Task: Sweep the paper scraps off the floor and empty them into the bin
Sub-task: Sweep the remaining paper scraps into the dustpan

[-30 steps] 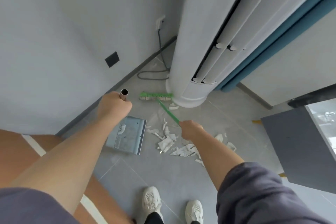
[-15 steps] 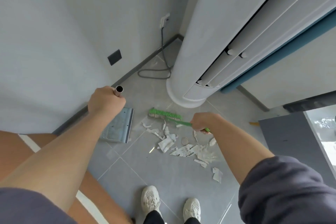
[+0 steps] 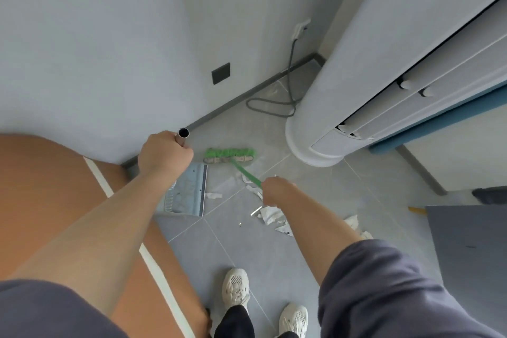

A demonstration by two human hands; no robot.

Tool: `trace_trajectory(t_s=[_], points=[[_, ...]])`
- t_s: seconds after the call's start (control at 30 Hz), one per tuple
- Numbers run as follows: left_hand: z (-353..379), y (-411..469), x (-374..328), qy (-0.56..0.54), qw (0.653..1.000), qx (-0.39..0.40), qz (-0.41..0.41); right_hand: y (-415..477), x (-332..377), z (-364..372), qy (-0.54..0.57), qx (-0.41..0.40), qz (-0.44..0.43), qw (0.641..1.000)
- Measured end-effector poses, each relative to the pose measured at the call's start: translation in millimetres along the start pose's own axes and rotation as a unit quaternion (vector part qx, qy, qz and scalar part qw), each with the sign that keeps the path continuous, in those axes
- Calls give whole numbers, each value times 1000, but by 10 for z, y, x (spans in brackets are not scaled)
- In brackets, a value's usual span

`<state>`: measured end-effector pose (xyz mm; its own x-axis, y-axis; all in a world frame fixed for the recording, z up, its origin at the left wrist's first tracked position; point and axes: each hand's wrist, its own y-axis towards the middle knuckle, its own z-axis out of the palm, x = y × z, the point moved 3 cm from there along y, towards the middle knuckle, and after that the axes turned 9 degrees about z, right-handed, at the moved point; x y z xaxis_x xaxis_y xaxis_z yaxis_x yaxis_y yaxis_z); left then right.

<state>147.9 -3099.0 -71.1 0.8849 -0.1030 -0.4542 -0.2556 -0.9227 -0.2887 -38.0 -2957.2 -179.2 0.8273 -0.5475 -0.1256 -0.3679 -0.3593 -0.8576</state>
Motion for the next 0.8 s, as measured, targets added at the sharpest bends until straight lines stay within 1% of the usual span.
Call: trace_trajectory(t_s=[0.1,0.2,0.27,0.43,0.53,0.63,0.8], points=[[-10,-102,92,10,1000,-24,0,-87,90,161,-33,-10,-6,999],[-22,-195,92,9,999,-41,3,-178,-69,226,-94,-6,-1,996],[-33,-249,72,2,999,-52,7,-295,-230,159,-128,-8,10,992],[-34,-340,-60,5,997,-65,29,-545,-393,-170,-196,-53,1,979],[-30,-370,-98,21,997,-63,43,-625,-431,-169,-200,-78,-7,977],[-11,-398,-91,34,996,-64,56,-631,-381,29,-193,-85,-23,977],[76,-430,-19,55,994,-62,69,-478,-130,551,-199,-62,-34,978]])
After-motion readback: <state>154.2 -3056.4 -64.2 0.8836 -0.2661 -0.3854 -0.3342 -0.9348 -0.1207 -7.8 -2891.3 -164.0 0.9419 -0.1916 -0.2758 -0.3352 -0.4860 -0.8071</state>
